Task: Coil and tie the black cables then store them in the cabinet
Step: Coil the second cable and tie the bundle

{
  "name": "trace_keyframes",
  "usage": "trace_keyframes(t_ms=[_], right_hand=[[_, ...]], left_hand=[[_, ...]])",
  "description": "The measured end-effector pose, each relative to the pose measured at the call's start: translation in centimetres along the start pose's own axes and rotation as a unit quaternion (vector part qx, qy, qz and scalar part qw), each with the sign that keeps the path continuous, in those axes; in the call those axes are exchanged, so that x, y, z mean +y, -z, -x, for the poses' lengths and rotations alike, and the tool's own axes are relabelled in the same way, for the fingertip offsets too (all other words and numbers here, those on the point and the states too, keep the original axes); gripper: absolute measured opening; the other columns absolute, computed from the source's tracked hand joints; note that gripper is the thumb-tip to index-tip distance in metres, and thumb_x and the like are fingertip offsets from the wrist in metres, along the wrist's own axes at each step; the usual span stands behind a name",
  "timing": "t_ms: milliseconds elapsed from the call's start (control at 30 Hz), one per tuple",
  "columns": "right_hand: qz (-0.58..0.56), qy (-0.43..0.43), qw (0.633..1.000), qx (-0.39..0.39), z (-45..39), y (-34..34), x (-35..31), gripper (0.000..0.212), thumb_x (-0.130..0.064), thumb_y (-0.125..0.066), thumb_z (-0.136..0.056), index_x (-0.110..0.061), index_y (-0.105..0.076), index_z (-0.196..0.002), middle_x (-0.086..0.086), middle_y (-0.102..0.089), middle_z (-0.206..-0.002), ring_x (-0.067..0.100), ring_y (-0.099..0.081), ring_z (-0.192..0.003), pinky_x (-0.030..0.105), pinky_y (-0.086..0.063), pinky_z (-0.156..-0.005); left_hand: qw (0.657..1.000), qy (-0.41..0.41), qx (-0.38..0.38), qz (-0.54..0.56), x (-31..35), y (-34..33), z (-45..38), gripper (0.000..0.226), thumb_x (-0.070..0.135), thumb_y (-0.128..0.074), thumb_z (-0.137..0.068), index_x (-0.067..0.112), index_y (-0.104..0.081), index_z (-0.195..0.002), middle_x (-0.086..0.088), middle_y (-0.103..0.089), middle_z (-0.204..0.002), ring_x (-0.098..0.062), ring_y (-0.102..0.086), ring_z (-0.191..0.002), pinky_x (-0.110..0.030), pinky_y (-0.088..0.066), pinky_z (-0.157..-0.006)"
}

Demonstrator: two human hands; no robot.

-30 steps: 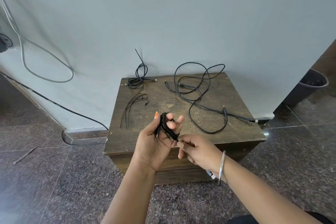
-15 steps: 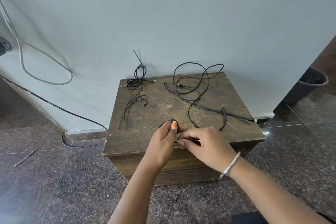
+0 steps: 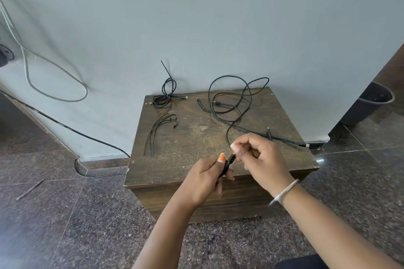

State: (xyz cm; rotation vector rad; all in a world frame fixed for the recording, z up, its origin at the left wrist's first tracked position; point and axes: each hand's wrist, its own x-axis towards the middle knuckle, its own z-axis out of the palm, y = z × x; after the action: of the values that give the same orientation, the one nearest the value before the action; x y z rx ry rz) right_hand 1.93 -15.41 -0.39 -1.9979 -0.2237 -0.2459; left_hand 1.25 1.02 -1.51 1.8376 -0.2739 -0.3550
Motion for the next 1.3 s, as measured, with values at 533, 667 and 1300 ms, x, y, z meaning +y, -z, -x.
trace_keyframes(t_ms=[533,667,1300], right_hand=[[-0.172,-0.052,0.982,-0.061,0.7,-2.5,-0.5,0.029,-0.039,-0.055,-0.087,-0.014,-0.066,-0.081,-0.002,-0.064,-0.056,0.003,-0.058,-0.049,0.015,-0.043,-0.046],[-0.214,-0.081,0.972,-0.053,0.6,-2.6,0.3,0.025,-0.03,-0.056,-0.086,-0.007,-0.063,-0.081,0.0,-0.057,-0.05,0.011,-0.055,-0.046,0.018,-0.041,-0.044],[-0.011,-0.111,0.989,-0.099,-7.4,-8.7,2.0,0.038,-0.057,-0.042,-0.09,-0.031,-0.071,-0.088,-0.009,-0.071,-0.078,0.002,-0.064,-0.068,0.018,-0.052,-0.065]], left_hand=[[0.998,0.011,0.055,0.041,0.7,0.3,-0.1,0.05,0.03,-0.032,-0.103,0.014,-0.056,-0.062,0.012,-0.054,-0.045,0.002,-0.044,-0.04,-0.009,-0.033,-0.047],[0.999,0.016,0.011,0.048,0.9,-0.1,-0.1,0.053,0.032,-0.033,-0.103,-0.004,-0.061,-0.076,-0.003,-0.059,-0.062,-0.001,-0.046,-0.046,-0.015,-0.035,-0.05],[0.977,0.071,0.193,0.055,-1.3,3.3,-1.2,0.039,0.032,-0.036,-0.102,0.013,-0.053,-0.073,0.005,-0.056,-0.055,0.001,-0.052,-0.05,-0.012,-0.037,-0.047]])
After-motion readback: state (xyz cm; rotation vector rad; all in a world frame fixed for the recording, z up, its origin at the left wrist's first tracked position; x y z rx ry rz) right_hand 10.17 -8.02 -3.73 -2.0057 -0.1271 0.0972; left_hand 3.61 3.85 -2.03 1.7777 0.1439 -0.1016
